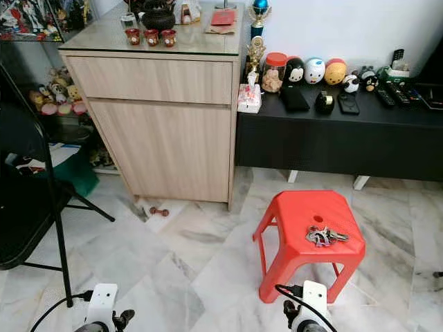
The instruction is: Hang keys on a hook
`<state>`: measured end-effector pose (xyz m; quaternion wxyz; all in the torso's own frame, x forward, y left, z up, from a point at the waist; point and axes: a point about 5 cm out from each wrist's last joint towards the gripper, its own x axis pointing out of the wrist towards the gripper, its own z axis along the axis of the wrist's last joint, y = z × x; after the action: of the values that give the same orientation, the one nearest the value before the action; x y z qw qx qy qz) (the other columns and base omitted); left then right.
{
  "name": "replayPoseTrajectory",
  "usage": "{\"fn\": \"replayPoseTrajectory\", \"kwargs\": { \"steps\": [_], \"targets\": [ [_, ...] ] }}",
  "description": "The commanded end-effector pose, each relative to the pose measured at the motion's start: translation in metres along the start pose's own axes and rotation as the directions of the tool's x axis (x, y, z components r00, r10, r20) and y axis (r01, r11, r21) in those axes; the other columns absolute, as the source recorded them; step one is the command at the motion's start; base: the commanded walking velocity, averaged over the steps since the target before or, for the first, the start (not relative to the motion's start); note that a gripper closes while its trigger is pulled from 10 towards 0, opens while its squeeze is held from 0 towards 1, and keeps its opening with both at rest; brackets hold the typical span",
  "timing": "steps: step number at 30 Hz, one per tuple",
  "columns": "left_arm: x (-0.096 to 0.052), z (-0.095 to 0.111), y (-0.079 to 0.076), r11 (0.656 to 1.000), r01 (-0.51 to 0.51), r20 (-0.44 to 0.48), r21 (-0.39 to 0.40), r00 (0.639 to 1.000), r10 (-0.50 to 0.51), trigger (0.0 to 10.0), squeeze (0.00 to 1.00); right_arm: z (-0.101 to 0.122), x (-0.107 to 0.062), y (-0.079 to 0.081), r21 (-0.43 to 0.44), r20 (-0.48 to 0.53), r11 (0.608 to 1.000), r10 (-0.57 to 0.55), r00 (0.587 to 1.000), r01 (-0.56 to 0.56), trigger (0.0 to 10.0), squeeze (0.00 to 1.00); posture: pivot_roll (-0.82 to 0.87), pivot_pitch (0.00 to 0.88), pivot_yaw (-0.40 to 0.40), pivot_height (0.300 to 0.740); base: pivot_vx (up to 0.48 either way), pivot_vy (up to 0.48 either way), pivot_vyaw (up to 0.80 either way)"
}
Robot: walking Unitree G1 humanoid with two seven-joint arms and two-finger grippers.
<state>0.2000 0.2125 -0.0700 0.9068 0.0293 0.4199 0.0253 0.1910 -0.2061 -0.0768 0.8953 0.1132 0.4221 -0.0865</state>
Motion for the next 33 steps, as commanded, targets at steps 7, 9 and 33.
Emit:
{"fn": "replayPoseTrajectory", "kwargs": {
  "steps": [7,9,33],
  "targets": [
    [0.000,-0.002,-0.002,1.000,0.003,0.002,-0.005,1.000,-0.003,10.0,0.00,-0.002,0.000,0.000,-0.006,-0.004,1.000,-0.004,1.000,0.004,10.0,0.00,0.10,0.032,-0.025,0.740,0.000,-0.274,0.00],
    [0.000,-0.002,-0.002,1.000,0.003,0.002,-0.005,1.000,-0.003,10.0,0.00,-0.002,0.000,0.000,-0.008,-0.003,1.000,-0.004,1.000,0.004,10.0,0.00,0.11,0.030,-0.025,0.740,0.000,-0.480,0.00],
    [0.000,0.005,0.003,0.999,-0.008,0.046,-0.044,0.999,0.010,10.0,0.00,0.010,0.000,0.001,-0.073,0.098,0.997,-0.019,0.995,0.026,10.0,0.00,0.13,0.024,-0.023,0.740,0.000,-0.276,0.00]
  ]
}}
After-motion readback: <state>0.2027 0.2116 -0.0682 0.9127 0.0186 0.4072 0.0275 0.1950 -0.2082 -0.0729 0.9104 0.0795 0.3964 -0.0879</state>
